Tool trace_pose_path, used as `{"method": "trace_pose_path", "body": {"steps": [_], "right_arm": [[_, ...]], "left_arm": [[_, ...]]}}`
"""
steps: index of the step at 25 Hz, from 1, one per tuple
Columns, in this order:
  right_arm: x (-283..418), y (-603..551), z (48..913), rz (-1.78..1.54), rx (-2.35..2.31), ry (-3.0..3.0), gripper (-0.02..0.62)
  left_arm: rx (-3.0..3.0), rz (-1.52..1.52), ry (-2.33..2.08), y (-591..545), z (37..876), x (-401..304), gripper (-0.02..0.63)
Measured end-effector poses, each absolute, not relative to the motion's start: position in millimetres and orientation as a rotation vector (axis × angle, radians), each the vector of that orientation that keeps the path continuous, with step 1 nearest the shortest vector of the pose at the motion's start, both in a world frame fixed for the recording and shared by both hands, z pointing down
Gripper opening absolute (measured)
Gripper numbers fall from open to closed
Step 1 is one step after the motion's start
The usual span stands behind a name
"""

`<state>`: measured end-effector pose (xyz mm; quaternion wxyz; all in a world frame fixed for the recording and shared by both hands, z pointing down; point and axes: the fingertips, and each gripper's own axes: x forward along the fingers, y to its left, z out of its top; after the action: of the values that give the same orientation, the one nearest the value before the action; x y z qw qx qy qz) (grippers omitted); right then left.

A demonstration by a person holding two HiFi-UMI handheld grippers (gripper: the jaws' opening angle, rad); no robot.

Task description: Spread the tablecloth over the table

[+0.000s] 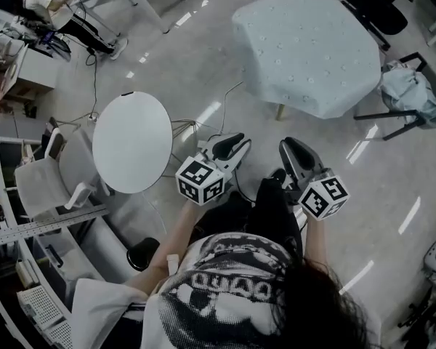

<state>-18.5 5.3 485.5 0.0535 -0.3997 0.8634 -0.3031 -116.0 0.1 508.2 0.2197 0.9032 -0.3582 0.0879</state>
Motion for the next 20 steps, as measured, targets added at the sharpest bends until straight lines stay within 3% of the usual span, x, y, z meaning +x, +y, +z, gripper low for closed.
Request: {"method": "trace_pose_path", "body": {"steps": [9,17,20], "right_arm": [[-89,75,481,-0.819,-1.307,2.695,0.034],[-120,120,478,-0.801,-1.276,2.746,0.034],[-127,133,476,-0.757,-1.29,2.808,0.004]], "left_arm": [[2.55,0.214,-0.933,73,502,-178,0.084],[2.618,0.296,-0.886,125,505,-197,0.031],[2.629,0.281,-0.89,139,502,-202,0.021]]}}
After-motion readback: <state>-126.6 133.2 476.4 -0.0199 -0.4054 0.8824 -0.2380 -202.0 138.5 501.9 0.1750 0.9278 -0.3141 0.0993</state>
